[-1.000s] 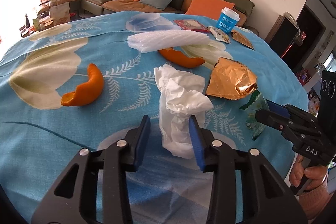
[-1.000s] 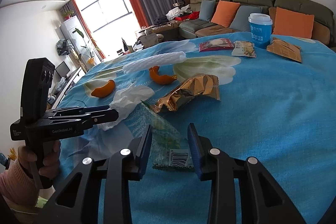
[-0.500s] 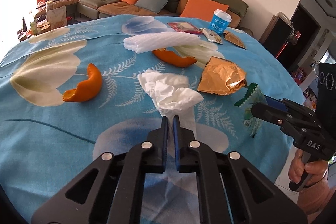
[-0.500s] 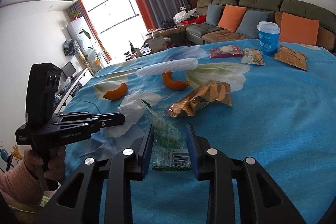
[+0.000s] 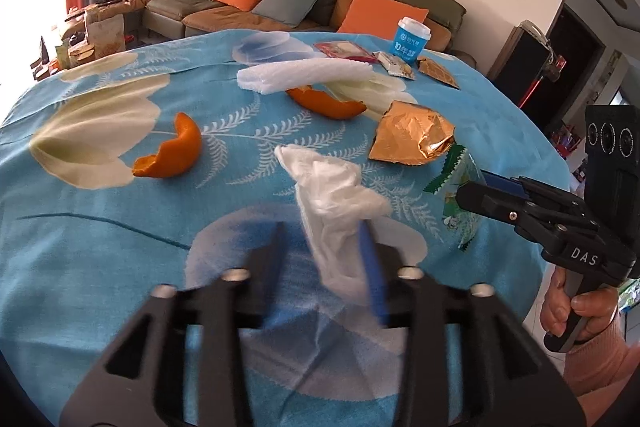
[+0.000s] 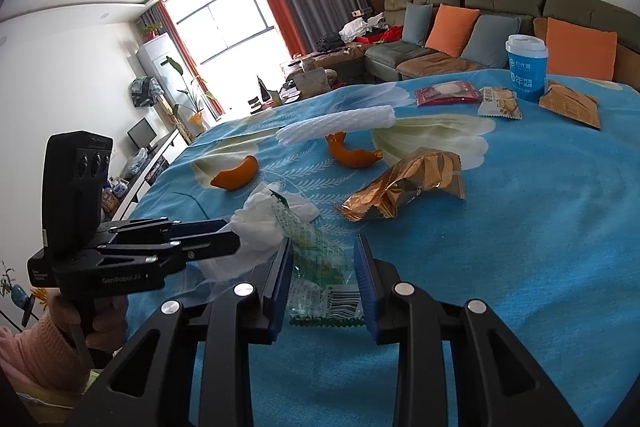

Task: Collect trash
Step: 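Grasp the white tissue with the left gripper while the right grasps a clear barcode packet, then carry the tissue and clear packet over to the teal bin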

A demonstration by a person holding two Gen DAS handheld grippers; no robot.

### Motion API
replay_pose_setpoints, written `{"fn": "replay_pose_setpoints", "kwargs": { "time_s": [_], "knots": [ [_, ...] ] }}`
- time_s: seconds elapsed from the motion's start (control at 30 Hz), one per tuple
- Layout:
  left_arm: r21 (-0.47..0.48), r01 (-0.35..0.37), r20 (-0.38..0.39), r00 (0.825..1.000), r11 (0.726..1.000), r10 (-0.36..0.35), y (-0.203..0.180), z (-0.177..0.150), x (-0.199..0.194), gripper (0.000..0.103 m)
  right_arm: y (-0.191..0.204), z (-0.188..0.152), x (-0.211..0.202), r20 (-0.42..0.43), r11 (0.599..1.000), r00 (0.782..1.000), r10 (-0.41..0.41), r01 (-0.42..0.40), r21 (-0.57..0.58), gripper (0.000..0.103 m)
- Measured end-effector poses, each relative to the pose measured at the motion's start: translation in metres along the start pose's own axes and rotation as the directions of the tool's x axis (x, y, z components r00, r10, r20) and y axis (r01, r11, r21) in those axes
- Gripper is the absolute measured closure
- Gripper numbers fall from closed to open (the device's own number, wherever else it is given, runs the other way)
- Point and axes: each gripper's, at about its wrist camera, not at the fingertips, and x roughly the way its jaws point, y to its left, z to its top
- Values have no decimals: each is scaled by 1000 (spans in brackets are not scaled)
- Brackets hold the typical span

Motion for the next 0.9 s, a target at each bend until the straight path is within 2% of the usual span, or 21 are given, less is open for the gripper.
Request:
{"fn": "replay_pose_setpoints", "kwargs": {
  "time_s": [0.13,0.23,0.3,0.43,0.9],
  "knots": [
    [6,-10,-23,1000,1000,10,-1,3,8,61,-3,0,2,-3,1000,1000,2,-2,8,74],
    [1,-6,-38,999,1000,6,-1,4,14,66,-4,-1,1,-3,1000,1000,3,-3,13,74],
    [-5,-1,-42,999,1000,1,0,4,15,81,-5,-1,1,-3,1000,1000,4,-4,15,74],
    [-3,-3,-37,999,1000,3,0,2,14,88,-5,-1,2,-1,1000,1000,8,-8,13,74],
    [-42,11,35,999,999,-10,9,-9,-24,91,8,5,5,8,999,999,44,-44,-7,74]
  ]
}}
